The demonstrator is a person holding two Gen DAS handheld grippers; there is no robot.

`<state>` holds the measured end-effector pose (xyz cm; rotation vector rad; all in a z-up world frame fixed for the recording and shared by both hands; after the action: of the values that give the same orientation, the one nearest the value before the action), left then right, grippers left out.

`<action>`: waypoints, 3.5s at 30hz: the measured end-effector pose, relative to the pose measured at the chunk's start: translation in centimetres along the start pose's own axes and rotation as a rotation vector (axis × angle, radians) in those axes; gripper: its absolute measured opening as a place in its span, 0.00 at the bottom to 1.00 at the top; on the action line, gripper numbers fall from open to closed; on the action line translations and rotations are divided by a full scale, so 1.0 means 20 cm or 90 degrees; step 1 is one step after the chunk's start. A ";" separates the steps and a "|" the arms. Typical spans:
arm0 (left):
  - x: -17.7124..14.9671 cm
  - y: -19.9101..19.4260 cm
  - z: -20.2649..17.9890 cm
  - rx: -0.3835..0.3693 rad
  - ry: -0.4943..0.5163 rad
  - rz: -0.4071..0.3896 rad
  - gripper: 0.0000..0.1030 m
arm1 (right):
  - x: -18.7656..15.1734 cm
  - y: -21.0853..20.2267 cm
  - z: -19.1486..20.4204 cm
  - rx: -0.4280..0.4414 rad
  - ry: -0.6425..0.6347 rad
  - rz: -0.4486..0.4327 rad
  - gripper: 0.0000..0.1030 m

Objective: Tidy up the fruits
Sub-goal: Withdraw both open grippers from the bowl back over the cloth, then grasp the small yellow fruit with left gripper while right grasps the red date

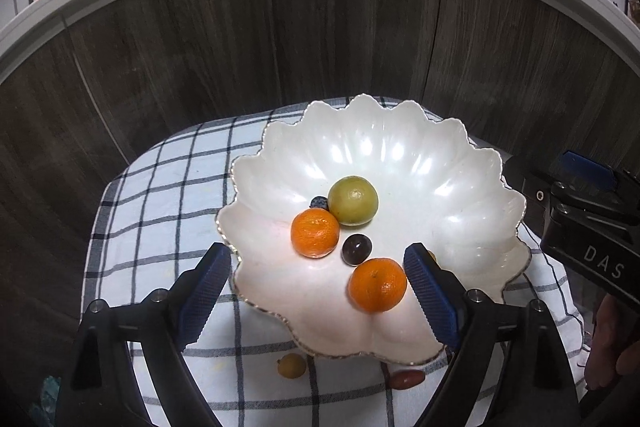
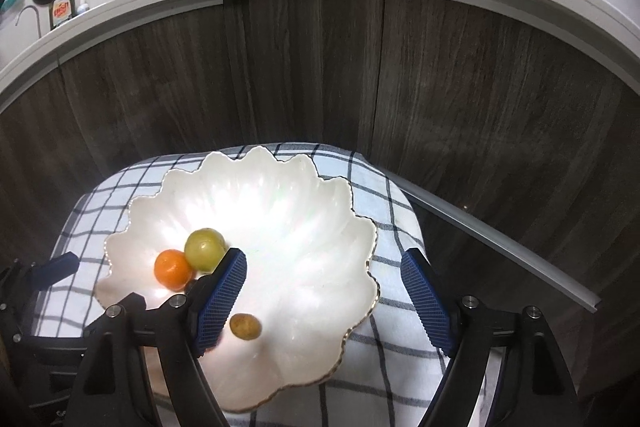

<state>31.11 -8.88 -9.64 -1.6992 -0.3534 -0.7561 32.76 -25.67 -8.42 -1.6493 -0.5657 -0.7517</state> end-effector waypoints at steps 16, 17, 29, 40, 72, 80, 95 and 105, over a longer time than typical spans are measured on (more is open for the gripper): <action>-0.01 -0.21 0.02 0.014 0.005 -0.032 0.86 | -0.01 -0.23 0.02 0.005 0.000 -0.034 0.78; -0.02 -0.22 0.02 0.014 0.005 -0.033 0.86 | -0.02 -0.24 0.03 0.006 0.000 -0.035 0.78; -0.07 -0.27 0.04 0.011 0.013 -0.033 0.86 | -0.07 -0.31 0.05 -0.001 0.002 -0.036 0.78; -0.15 -0.29 0.07 0.006 0.027 -0.029 0.86 | -0.15 -0.34 0.08 -0.014 0.010 -0.024 0.78; -0.44 -0.11 0.16 -0.047 0.109 0.041 0.72 | -0.49 -0.30 0.27 -0.016 -0.026 0.028 0.78; -0.48 -0.01 0.16 -0.065 0.148 0.059 0.70 | -0.57 -0.23 0.30 -0.011 -0.026 0.059 0.77; -0.52 0.12 0.21 -0.082 0.180 0.080 0.64 | -0.67 -0.11 0.40 0.000 -0.053 0.109 0.68; -0.51 0.16 0.19 -0.110 0.202 0.080 0.62 | -0.69 -0.09 0.46 0.012 -0.064 0.112 0.61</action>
<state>26.50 -4.47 -19.14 -1.7084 0.0396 -0.9680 23.78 -15.80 -18.42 -1.7020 -0.4891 -0.5367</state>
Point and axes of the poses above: each gripper's, at about its wrist camera, not at the fingertips, and y roughly the way its jaws point, z to its left, x to its top, the point moved 5 cm from there along y, roughly the way its jaws point, and after that the axes turned 10 degrees about -x, right-handed, at the moved point
